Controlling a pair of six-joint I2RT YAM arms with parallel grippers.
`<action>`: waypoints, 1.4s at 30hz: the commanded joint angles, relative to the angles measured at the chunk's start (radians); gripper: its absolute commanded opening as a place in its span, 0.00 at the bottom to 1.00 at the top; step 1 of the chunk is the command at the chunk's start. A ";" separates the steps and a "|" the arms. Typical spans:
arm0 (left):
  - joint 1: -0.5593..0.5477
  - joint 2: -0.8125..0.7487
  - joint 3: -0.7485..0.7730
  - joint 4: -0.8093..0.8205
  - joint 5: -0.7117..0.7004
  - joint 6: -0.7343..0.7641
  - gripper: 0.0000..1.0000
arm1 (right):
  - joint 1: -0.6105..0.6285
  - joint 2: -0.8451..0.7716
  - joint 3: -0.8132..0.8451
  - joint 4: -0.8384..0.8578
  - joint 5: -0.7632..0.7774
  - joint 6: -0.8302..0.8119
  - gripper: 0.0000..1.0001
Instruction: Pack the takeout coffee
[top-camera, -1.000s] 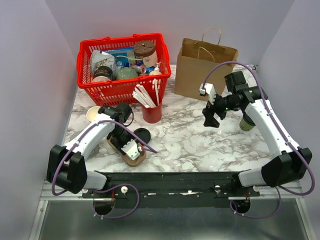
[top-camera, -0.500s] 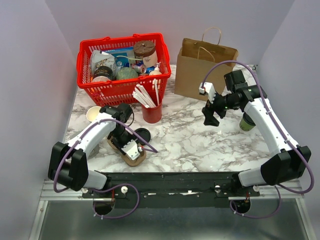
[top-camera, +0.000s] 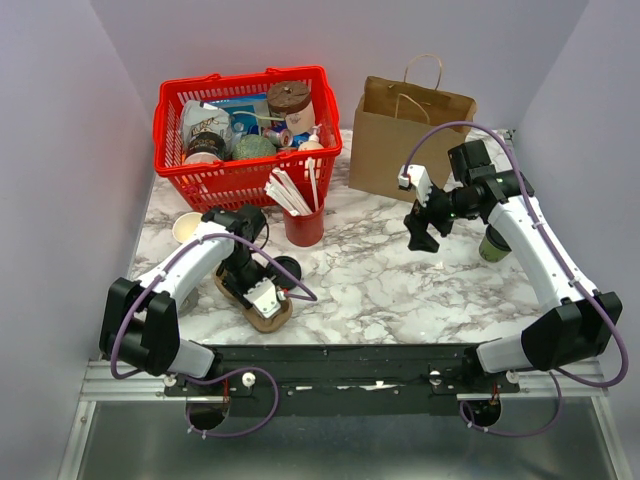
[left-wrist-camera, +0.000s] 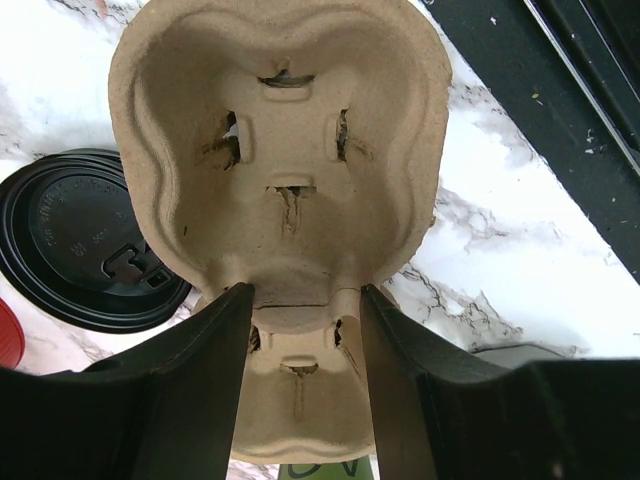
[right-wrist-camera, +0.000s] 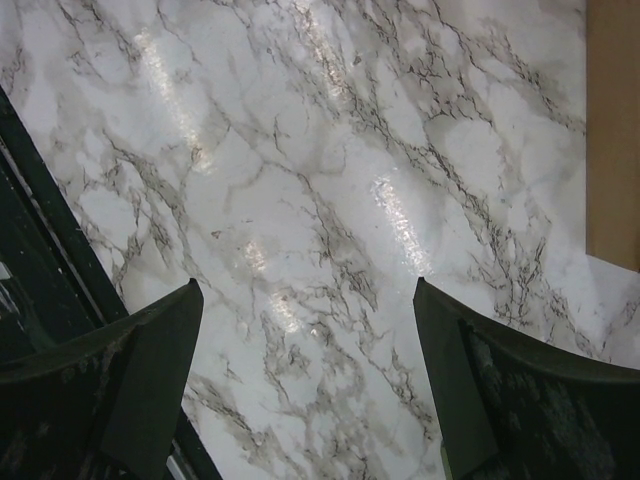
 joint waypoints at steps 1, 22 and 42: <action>0.008 -0.012 0.005 -0.044 0.046 0.098 0.56 | 0.008 -0.002 0.003 0.014 0.014 -0.006 0.94; 0.012 0.002 -0.030 0.035 0.031 0.038 0.54 | 0.006 0.020 0.023 0.011 0.012 -0.007 0.94; 0.018 -0.036 -0.019 0.009 0.029 0.001 0.38 | 0.008 0.028 0.025 0.008 0.012 -0.006 0.94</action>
